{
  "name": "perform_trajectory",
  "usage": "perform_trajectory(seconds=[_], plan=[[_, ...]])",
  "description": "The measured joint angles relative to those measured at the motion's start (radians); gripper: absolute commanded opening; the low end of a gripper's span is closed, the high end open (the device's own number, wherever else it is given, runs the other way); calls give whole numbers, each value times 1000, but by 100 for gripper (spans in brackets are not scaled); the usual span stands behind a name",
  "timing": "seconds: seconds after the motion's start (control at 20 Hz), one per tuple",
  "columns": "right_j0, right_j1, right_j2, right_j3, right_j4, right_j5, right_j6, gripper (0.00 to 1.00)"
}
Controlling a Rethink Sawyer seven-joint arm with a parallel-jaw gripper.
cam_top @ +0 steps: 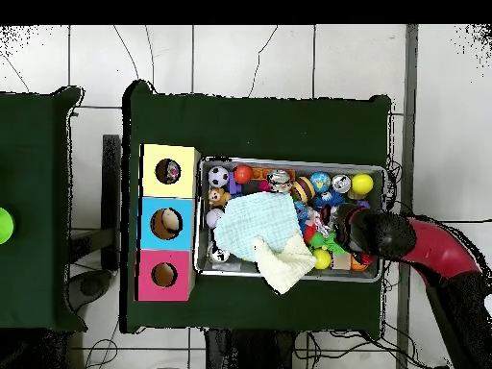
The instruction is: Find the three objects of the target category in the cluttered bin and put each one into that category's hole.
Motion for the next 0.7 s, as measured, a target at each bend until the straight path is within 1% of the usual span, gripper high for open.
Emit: perform_trajectory(seconds=[0.4,0.7], plan=[[1,20,12,-8,-3,0,0,100],[12,59,12,-34,-9,5,-1,100]])
